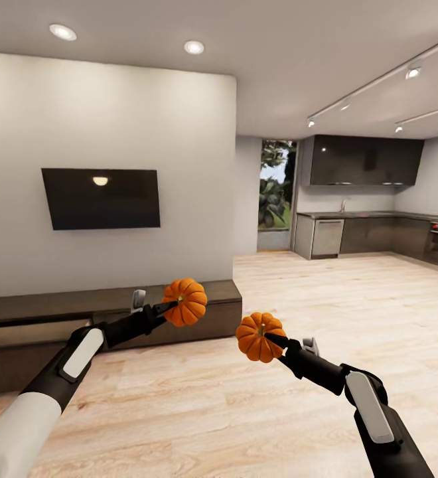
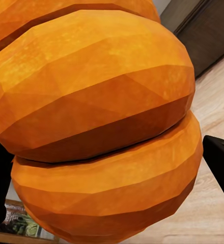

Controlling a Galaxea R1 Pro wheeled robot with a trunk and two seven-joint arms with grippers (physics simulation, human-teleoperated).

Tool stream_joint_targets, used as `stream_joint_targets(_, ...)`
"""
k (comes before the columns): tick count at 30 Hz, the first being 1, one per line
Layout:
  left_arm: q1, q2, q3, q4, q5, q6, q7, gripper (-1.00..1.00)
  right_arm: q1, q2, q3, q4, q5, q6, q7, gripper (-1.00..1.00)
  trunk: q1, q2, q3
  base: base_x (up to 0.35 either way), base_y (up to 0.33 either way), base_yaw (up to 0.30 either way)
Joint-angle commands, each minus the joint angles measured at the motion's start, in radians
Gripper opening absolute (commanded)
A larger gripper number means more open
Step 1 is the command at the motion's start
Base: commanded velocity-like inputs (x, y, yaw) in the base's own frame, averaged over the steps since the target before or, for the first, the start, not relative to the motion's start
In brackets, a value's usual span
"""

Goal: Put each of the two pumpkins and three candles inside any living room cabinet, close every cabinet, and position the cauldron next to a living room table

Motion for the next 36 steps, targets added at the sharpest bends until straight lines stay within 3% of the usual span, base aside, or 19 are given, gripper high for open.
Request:
stream_joint_targets(1,-0.001,0.001,-0.002,0.0,0.009,0.006,0.001,-1.0,-0.001,0.0,-0.002,0.0,0.006,0.005,0.009,-1.0,0.0,-0.001,-0.002,0.0,0.0,0.0)
stream_joint_targets(36,-0.001,0.001,-0.002,0.0,0.01,0.008,-0.001,-1.0,-0.001,0.0,-0.002,0.0,0.006,0.005,0.009,-1.0,0.0,-0.001,-0.032,0.0,0.0,0.0)
